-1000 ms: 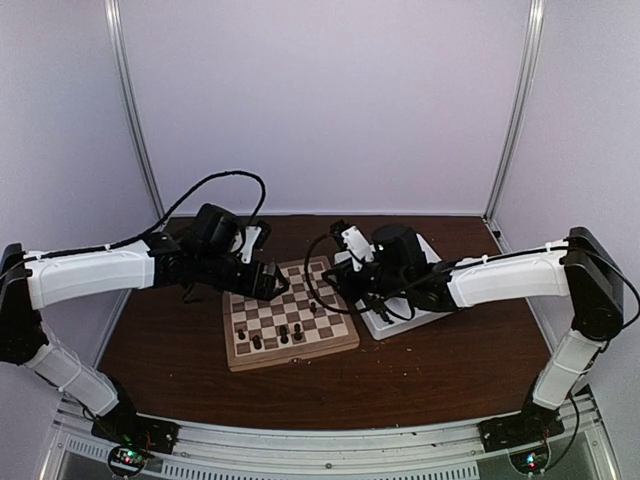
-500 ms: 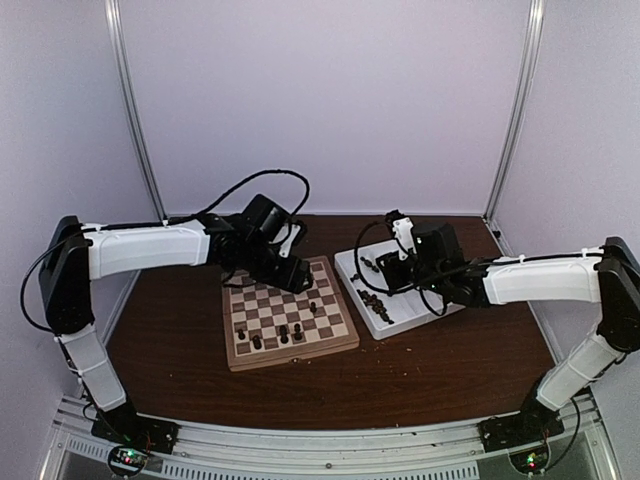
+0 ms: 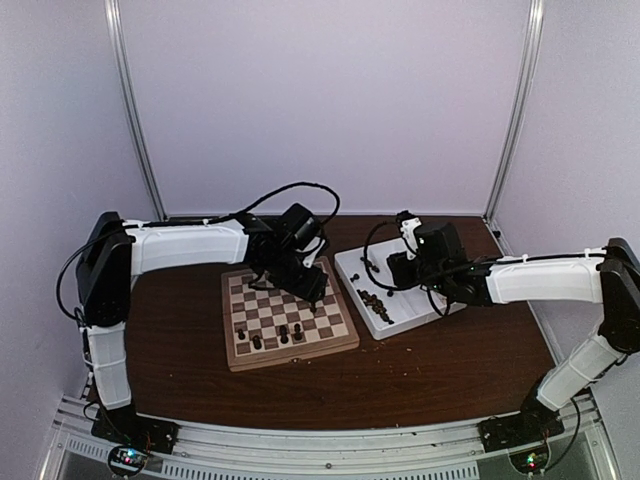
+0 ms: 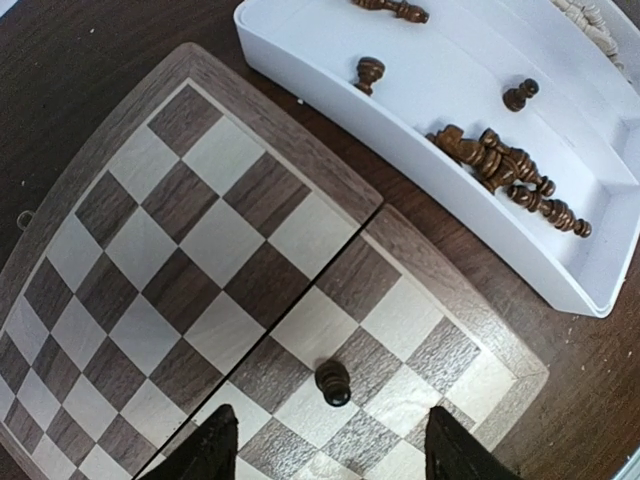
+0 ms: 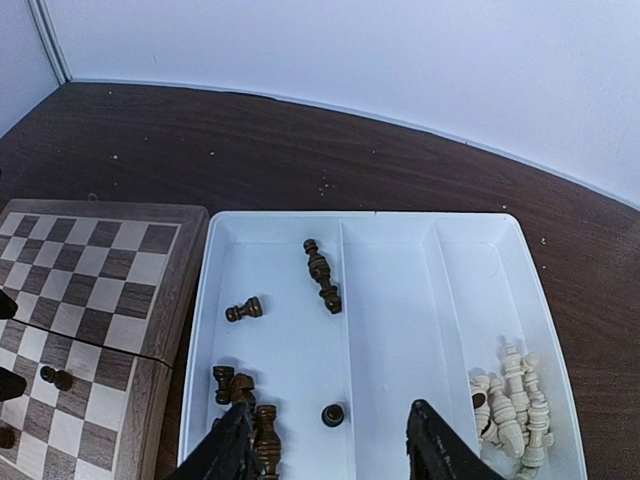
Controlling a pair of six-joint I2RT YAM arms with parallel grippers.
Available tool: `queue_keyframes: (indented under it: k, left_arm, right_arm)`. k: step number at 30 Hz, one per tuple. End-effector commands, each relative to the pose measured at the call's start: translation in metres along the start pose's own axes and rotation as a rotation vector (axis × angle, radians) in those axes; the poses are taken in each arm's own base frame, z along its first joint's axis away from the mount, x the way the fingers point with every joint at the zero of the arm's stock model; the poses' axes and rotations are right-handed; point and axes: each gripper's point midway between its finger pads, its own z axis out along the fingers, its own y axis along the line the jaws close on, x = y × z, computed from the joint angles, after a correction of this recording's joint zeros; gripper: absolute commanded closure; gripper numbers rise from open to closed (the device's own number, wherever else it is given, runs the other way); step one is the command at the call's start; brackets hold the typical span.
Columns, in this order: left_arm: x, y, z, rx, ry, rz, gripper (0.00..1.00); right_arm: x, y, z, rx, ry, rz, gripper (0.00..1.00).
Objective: Set up the chess pieces on the board
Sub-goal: Place the chess piece on the chessboard, then pick up the chess piece from the chessboard.
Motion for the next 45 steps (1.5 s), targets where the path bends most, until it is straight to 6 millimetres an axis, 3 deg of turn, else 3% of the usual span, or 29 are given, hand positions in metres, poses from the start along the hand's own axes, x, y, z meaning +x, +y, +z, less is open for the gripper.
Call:
queue_keyframes:
  k: [1, 5, 16, 21, 29, 33, 38, 45]
  left_arm:
    - [-0.004, 0.000, 0.001, -0.054, 0.015, 0.011, 0.36]
    - [0.000, 0.001, 0.009, -0.070, 0.044, 0.013, 0.38]
    - [0.007, -0.001, 0.028, -0.069, 0.100, 0.012, 0.52]
    - [0.009, 0.000, 0.036, -0.075, 0.111, 0.011, 0.54]
    - [0.011, 0.001, 0.039, -0.084, 0.121, 0.009, 0.60]
    - [0.012, 0.001, 0.039, -0.085, 0.125, 0.011, 0.68]
    - [0.014, 0.002, 0.039, -0.091, 0.136, 0.017, 0.88]
    - [0.011, 0.006, 0.023, -0.126, 0.135, 0.032, 0.94]
  right_arm:
    - [0.005, -0.013, 0.001, 0.051, -0.037, 0.028, 0.48]
    - [0.013, -0.016, 0.004, 0.062, -0.031, 0.027, 0.48]
    - [0.011, -0.017, 0.003, 0.068, -0.041, 0.034, 0.48]
    - [0.014, -0.016, 0.006, 0.065, -0.030, 0.029, 0.48]
    - [0.014, -0.015, 0.007, 0.065, -0.027, 0.028, 0.48]
    - [0.014, -0.014, 0.008, 0.064, -0.023, 0.025, 0.48]
    - [0.015, -0.014, 0.010, 0.064, -0.018, 0.023, 0.48]
    - [0.016, -0.013, 0.012, 0.064, -0.008, 0.019, 0.48]
